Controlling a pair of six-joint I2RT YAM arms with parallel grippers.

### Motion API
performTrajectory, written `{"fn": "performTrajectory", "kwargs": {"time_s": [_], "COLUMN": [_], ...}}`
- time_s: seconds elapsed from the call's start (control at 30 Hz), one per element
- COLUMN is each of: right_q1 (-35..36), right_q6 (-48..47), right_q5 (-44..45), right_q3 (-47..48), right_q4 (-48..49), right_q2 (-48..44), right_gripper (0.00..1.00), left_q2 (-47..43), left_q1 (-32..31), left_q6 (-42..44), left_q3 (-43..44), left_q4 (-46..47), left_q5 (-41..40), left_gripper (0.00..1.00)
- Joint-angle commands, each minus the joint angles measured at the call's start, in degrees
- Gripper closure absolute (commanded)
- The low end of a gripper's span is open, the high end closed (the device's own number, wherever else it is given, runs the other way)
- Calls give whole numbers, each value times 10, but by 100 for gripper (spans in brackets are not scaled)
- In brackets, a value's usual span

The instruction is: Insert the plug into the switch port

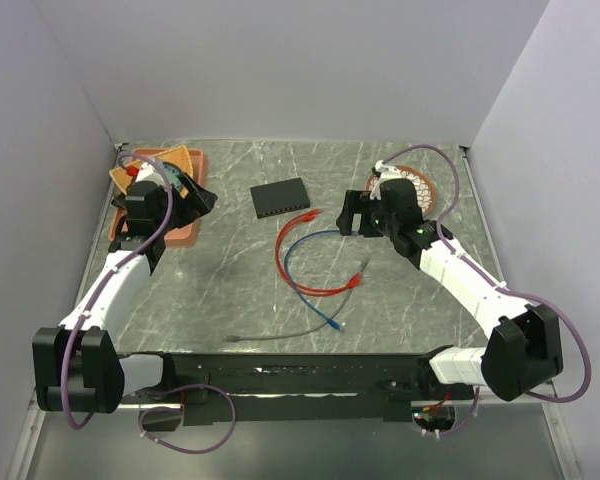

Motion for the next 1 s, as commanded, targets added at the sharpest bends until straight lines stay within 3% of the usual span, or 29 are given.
{"fn": "performTrajectory", "kwargs": {"time_s": [0.0,0.27,0.43,0.7,0.97], "right_q1": [5,5,4,4,4], "right_q6": [9,10,10,12,10], "right_q5": [9,10,8,3,-4], "right_q3": [3,-6,-14,-47,-68], "right_q4": [-6,-11,-17,-22,-25], "right_q2": [4,-3,-14,-41,-46], "right_gripper": [1,1,1,1,1], "left_q2": [-18,2,80,235,372], "left_q1": [1,-31,-128,-246,-353], "left_q6": [12,20,51,71,87], "left_q3": [10,38,118,240,314], "left_q4": [29,17,-58,-138,-190], "left_q5": [19,14,-75,-104,-217], "left_gripper": [4,4,4,4,3]}}
